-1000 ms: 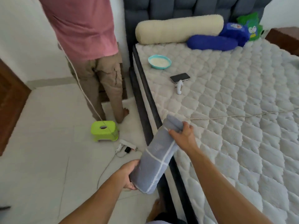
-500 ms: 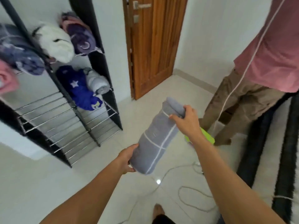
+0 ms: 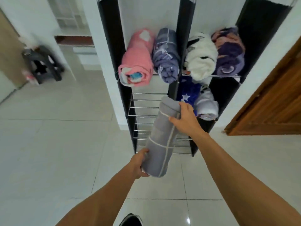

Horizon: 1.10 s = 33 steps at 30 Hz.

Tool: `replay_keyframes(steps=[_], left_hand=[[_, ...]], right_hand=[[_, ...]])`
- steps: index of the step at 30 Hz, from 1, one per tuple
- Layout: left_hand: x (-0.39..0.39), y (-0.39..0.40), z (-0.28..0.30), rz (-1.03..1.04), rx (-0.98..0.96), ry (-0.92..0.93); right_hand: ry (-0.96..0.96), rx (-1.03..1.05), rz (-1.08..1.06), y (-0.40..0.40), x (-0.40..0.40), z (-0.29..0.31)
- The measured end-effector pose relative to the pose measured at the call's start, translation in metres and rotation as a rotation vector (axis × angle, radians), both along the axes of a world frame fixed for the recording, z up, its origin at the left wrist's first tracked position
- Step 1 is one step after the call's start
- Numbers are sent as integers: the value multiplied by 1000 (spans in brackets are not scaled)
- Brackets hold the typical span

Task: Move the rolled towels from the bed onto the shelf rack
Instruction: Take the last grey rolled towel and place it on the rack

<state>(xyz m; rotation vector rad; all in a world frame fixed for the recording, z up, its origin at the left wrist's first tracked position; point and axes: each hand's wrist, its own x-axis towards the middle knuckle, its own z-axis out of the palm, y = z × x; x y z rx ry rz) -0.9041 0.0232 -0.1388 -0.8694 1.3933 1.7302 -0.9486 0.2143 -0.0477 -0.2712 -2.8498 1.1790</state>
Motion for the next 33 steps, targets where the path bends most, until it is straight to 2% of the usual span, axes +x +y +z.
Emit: replay_keyframes(steps=[5,12,16,21,23,25,27,30,33], left_hand=[[-61,-8,-15,91,34,-12],[-168,-4,-69,-65,27,37],[-205,-3,-98,-87,1,-21],[-228,1,-106,-20,41,-135],[-233,2,-102,-31,71,-156],[-237,2,-96,-147,34,-160],[-237,0,-94,-388,-92,-119],[-239,1,-92,-647,-290,20],[-242,8,-93,-687,-270,100]], right_hand=[[-54,20,138,-12,-98,-26],[-175,24,-66,-6,-222,-96],[-265,-66,-106,6,-270,-143],[-358,-184,-121,-11,-251,-170],[-380,-352,-231,-17,-232,-186],[-432,-548,-325,-22,-212,-199],[-503,-642,-379,-25,-197,-209],[-548,-640,-390,-26,-185,-210],[-529,-619,-426,-23,-186,-206]])
